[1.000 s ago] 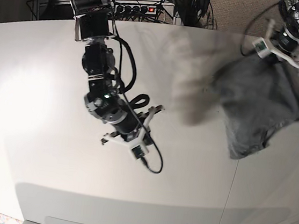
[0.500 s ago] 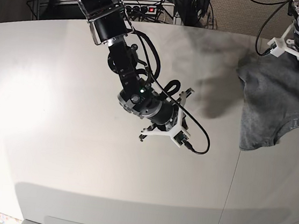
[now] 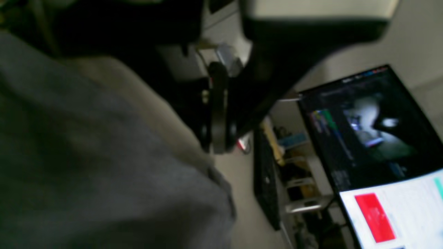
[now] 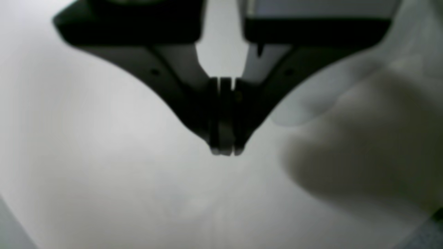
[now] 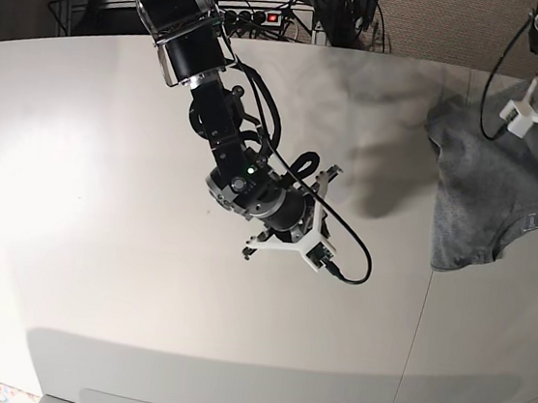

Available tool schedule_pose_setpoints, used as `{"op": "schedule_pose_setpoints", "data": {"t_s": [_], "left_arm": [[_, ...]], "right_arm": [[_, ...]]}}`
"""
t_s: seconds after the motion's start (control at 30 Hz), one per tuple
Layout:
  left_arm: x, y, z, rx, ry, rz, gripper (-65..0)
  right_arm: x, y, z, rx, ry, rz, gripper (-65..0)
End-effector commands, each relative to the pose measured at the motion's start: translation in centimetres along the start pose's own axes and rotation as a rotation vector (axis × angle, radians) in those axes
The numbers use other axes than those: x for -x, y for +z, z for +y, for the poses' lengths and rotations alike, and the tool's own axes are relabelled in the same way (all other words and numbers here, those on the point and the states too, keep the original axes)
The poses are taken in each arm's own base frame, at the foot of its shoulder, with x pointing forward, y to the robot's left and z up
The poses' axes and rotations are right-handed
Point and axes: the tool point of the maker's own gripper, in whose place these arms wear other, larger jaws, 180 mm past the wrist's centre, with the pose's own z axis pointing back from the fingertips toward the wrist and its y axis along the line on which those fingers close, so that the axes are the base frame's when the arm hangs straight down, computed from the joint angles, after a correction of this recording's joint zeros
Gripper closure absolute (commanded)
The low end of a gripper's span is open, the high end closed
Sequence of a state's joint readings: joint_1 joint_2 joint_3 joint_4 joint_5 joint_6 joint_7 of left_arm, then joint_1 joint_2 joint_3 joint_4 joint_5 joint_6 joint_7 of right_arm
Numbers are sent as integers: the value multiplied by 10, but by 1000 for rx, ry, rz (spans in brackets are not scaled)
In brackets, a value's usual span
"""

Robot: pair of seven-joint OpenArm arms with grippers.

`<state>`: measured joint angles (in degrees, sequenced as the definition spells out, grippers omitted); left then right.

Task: Fold the T-shirt properly
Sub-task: 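Lower the left gripper onto the shirt and press it flat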

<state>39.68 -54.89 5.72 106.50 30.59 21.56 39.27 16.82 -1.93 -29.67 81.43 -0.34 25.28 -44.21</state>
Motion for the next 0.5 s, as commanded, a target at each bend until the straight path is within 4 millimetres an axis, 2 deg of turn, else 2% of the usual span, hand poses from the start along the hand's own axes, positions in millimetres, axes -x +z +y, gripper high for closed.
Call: {"op": "schedule_pose_setpoints", "data": {"t_s": [0.0,0.1,0.17,0.33,0.47], "left_arm": [[0,-8,21,-57,31,-13,0],[12,-29,39,-67,196,10,0],[18,-44,41,-23,317,29,0],[26,-71,20,196,559,80,0],[26,-83,7,306,665,95,0]], "right_arm": [[-21,4,-8,18,6,-53,0],[-21,6,-7,16,4,-44,0],[-24,9,-8,22,10,-48,0],[-39,18,-11,38,27,-89,0],[-42,21,-12,43,32,-94,0]]}}
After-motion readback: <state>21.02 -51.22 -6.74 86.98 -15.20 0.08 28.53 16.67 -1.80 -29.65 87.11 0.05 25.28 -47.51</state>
